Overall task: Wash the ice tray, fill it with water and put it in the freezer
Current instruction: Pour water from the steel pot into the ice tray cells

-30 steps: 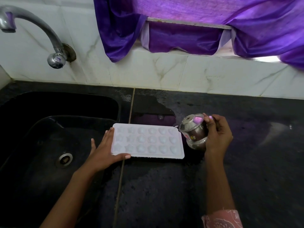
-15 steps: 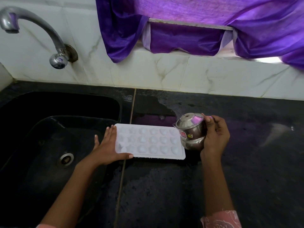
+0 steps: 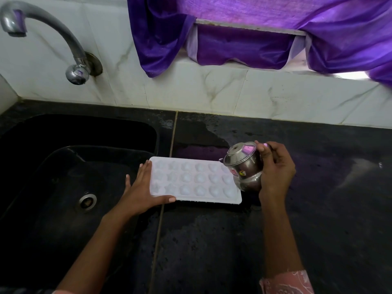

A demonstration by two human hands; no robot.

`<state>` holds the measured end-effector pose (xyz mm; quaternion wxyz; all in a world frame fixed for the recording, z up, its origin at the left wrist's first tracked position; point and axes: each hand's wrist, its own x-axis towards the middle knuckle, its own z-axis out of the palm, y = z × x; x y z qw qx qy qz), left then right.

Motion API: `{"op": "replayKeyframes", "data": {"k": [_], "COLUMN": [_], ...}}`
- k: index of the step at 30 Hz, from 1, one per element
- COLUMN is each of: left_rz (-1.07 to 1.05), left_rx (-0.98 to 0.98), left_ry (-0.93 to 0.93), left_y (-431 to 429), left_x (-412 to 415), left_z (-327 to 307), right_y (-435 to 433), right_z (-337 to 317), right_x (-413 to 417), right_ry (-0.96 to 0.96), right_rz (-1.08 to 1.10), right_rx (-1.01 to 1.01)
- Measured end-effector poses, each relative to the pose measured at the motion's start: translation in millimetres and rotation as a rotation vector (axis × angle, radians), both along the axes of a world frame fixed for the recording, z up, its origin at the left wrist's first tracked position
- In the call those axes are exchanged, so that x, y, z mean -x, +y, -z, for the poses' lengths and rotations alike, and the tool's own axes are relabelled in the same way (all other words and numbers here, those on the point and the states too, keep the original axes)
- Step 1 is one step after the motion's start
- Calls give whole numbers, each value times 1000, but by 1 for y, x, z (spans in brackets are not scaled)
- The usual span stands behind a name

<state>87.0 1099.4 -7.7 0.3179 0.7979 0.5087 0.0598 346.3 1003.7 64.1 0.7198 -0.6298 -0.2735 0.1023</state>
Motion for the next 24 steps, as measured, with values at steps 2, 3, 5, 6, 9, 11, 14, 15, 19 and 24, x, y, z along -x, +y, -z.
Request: {"op": "replayKeyframes", "data": {"k": [2,3,5,6,9,11,14,15,19,24], "left_rz": [-4,-6,-6,-6,-8,-3,-5,-5,-7,-13], "left_rx": [5,7,11,12,12,14,24,26,30,34], "left_ry": [-9,-10,-8,-11,-30,-46,-87,-96,-104,-130], "left_y": [0,-1,-1,-1,0,-1,-2,-2,-2,-3], "left_x": [0,1,0,0,1,1,0,0,1,1], "left_z": [0,0,0,0,2,2,2,1,1,2], "right_y": [0,0,0,0,0,0,0,-1,-1,1], "right_z": [1,1,0,0,-3,-3,-3,-3,-3,-1], "right_x": [0,0,0,1,3,4,3,3,4,3], "right_ry": [-8,-10,-29,-32,-40,-51,-42,-40,-31,68], "right_rz": [-4,-7,-8,-11,-17,-8,-4,-8,-11,27], "right_rx": [-2,-2,8,7,0,8,-2,-3,-1,-18]}}
